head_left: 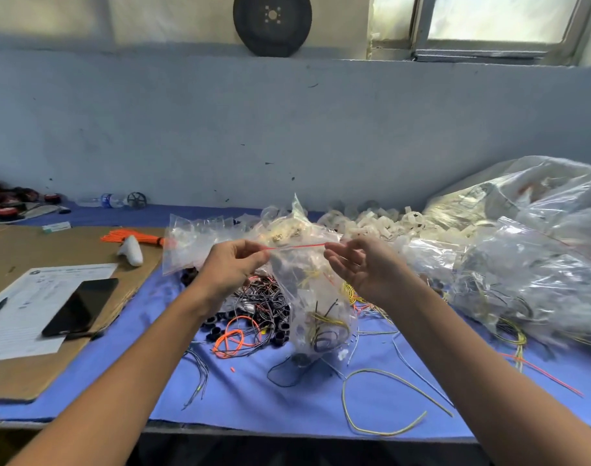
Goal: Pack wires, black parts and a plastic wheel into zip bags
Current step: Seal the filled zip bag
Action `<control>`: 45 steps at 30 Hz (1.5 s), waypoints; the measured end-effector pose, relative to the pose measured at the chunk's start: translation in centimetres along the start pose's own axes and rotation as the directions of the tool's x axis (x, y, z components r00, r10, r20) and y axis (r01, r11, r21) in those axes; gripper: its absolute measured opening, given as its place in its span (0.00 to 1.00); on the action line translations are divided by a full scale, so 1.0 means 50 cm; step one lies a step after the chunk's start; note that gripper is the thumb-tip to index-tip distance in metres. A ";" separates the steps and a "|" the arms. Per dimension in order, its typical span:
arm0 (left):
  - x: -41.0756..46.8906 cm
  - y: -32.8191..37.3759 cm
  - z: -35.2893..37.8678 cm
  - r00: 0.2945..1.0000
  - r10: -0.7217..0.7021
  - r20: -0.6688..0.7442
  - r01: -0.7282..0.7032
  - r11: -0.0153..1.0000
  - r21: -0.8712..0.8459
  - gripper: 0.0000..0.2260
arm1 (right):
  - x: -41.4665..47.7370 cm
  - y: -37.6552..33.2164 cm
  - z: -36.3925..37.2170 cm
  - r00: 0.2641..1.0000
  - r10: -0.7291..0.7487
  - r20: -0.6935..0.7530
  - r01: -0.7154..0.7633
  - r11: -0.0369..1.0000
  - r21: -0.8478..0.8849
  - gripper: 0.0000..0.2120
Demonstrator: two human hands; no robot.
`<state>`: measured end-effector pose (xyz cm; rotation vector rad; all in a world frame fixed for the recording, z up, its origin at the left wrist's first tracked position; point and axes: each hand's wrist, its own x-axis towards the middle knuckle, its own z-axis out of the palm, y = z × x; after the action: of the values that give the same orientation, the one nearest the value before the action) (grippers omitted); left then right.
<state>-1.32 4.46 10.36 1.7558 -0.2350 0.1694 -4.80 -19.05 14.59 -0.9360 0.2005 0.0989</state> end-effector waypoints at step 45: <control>-0.054 0.050 0.092 0.960 0.263 0.095 -0.280 0.893 0.351 0.04 | 0.000 -0.049 -0.020 0.751 -0.327 0.574 0.521 -0.240 -0.819 0.02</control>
<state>-4.65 -0.35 11.19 2.0904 -0.5109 0.3973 -4.53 -21.28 15.93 -2.5428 -0.5216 -0.4878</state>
